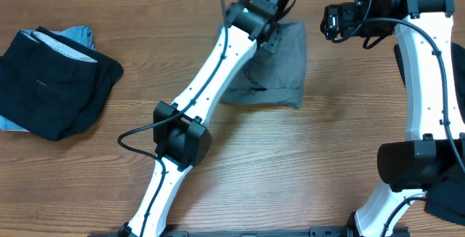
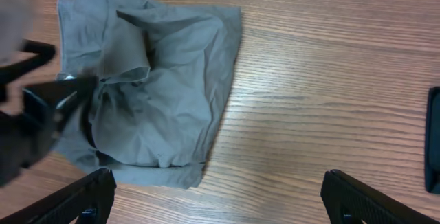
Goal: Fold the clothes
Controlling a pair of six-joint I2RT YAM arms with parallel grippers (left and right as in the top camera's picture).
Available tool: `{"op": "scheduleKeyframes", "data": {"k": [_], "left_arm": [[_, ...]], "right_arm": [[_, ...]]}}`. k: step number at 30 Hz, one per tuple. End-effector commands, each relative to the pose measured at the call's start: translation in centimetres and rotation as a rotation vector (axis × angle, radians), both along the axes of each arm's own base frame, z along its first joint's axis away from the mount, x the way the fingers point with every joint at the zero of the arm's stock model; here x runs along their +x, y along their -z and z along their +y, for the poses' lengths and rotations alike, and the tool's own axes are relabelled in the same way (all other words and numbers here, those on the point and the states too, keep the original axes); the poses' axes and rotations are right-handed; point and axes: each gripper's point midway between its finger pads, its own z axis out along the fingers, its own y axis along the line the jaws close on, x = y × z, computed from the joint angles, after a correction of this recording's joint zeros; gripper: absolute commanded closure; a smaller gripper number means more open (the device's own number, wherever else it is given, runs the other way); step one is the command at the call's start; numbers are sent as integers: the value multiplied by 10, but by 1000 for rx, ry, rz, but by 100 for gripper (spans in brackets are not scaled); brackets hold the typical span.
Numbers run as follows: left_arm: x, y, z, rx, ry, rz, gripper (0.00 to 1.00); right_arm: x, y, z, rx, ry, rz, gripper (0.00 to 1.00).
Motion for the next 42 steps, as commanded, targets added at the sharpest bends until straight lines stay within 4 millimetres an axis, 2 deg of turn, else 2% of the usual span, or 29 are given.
{"op": "scheduleKeyframes", "data": {"k": [1, 5, 9, 16, 24, 27, 30, 33, 37, 42], "left_arm": [[0, 11, -21, 13, 113, -38, 41], [17, 9, -31, -11, 101, -125, 37], [25, 5, -33, -18, 88, -169, 38], [26, 28, -34, 4, 94, -140, 41], [25, 32, -35, 13, 102, -134, 42], [25, 33, -34, 16, 102, -131, 37], [23, 35, -32, 23, 102, -119, 37], [20, 38, -31, 32, 103, -106, 31], [20, 38, -31, 32, 102, -105, 28], [19, 49, -30, 35, 91, -93, 26]], "right_arm": [[4, 1, -29, -50, 95, -5, 0], [5, 0, -49, -22, 152, -4, 0], [4, 0, -60, -19, 174, -5, 0], [5, -1, -60, -19, 174, -8, 0], [5, -1, -60, -19, 175, -8, 0], [5, -1, -60, -19, 175, -8, 0], [5, -1, -60, -19, 175, -8, 0], [5, 0, -60, -18, 174, -7, 0], [4, 0, -60, -18, 174, -5, 0], [4, 0, -60, -19, 175, -4, 0]]}}
